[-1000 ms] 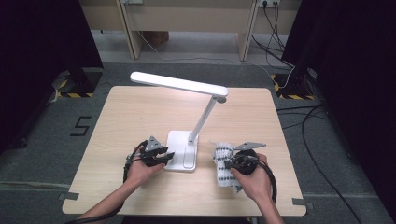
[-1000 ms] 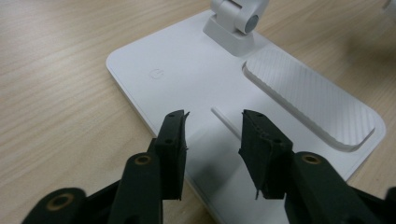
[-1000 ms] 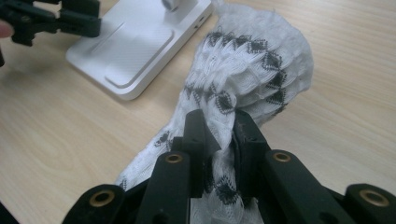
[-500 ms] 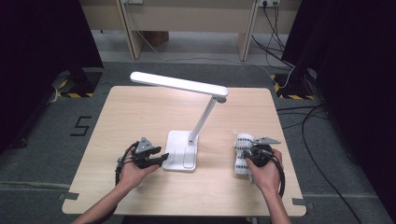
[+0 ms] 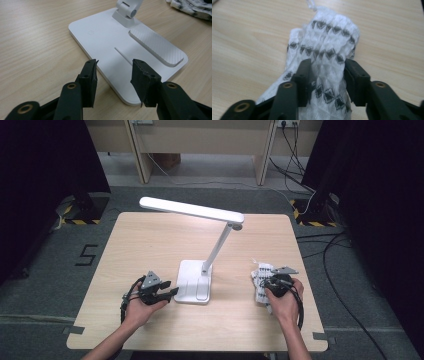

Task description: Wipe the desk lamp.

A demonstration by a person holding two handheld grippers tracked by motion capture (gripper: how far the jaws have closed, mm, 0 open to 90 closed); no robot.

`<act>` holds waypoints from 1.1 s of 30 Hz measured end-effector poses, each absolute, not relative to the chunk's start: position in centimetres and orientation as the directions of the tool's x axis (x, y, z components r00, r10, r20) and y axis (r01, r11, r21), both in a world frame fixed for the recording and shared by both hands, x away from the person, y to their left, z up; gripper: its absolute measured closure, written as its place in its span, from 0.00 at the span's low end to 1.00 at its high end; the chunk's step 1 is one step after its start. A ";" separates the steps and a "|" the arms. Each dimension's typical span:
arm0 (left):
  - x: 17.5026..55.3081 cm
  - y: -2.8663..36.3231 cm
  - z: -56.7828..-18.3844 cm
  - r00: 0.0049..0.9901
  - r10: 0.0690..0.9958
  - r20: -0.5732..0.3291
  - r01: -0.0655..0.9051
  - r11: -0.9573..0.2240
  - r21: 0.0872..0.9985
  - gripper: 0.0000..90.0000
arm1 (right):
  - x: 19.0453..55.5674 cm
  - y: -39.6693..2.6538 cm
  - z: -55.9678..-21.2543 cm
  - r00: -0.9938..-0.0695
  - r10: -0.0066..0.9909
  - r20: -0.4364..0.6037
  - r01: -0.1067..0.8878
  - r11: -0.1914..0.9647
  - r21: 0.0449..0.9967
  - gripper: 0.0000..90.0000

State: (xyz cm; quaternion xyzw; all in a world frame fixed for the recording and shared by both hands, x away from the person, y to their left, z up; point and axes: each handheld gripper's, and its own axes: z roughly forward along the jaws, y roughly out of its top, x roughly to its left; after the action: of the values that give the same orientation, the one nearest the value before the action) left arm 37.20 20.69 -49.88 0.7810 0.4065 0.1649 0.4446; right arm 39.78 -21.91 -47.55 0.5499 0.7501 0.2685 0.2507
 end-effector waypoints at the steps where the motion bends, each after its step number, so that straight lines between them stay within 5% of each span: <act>1: 37.2 20.7 -49.9 0.615 0.782 -0.104 0.489 -0.274 0.828 0.61 | 39.8 -22.0 -47.3 -0.266 0.960 -0.085 0.681 0.250 0.688 0.59; 6: 37.1 20.9 -49.6 0.611 0.785 -0.105 0.486 -0.267 0.832 0.61 | 39.6 -22.2 -46.1 -0.237 0.967 -0.089 0.645 0.225 0.731 0.52; 14: 37.7 21.2 -50.1 0.586 0.800 -0.130 0.518 -0.246 0.820 0.69 | 38.2 -19.7 -43.9 -0.293 0.950 -0.111 0.551 0.263 0.792 0.55; 25: 39.3 21.0 -50.4 0.521 0.844 -0.128 0.594 -0.251 0.765 0.95 | 37.4 -11.1 -46.4 -0.590 0.806 0.042 0.616 0.416 0.669 0.95; 33: 39.6 21.0 -50.6 0.513 0.850 -0.118 0.613 -0.267 0.743 1.00 | 37.7 -7.7 -48.2 -0.646 0.754 0.120 0.646 0.457 0.611 1.00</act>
State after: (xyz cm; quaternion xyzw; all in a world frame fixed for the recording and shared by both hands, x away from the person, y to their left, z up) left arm 39.63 20.97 -50.59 0.7808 0.4685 0.1545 0.3833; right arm 37.65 -7.68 -48.18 0.4121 0.8494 0.3189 0.0841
